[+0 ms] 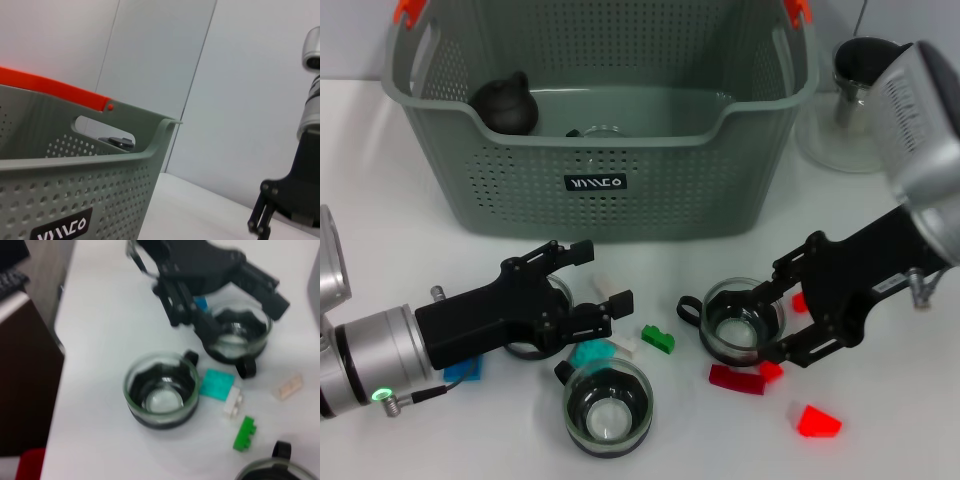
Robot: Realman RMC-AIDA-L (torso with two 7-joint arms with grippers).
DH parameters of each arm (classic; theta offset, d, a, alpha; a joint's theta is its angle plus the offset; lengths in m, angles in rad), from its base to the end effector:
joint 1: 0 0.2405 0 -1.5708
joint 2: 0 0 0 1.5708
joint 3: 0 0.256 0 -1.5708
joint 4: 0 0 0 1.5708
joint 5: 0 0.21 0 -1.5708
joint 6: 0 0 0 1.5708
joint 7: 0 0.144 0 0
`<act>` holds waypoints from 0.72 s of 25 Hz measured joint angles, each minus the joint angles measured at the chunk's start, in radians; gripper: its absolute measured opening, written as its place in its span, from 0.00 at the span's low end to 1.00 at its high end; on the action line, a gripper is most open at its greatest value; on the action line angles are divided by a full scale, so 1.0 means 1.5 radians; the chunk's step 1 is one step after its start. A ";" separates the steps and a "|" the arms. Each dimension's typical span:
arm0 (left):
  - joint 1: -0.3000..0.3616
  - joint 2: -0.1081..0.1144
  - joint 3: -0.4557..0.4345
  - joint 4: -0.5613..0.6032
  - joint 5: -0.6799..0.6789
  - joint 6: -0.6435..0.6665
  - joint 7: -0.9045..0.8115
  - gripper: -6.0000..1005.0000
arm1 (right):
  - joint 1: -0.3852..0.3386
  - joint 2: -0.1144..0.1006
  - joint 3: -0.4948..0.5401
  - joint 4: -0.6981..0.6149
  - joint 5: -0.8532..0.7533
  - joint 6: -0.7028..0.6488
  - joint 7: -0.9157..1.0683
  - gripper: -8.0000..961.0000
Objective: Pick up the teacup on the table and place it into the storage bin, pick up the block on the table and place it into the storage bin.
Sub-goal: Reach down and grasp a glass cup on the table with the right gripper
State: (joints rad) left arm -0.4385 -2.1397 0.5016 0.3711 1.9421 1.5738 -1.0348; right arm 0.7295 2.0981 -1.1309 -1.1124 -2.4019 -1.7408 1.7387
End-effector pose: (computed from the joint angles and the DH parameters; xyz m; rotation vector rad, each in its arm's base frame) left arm -0.2834 0.2773 -0.0470 -2.5311 -0.6610 -0.9918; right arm 0.1656 0.3484 -0.0076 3.0892 -0.1198 0.2648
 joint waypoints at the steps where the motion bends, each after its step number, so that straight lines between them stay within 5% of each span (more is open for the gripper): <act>1: 0.000 0.000 0.000 0.000 0.000 0.000 0.000 0.93 | 0.001 0.001 -0.015 0.007 -0.005 0.013 0.001 0.74; 18: -0.001 -0.004 0.000 0.000 0.000 -0.001 -0.003 0.93 | 0.018 0.001 -0.186 0.088 -0.023 0.170 0.016 0.73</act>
State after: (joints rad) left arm -0.4403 -2.1459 0.5016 0.3712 1.9420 1.5717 -1.0397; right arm 0.7559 2.1000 -1.4099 -0.9800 -2.4368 -1.4851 1.7634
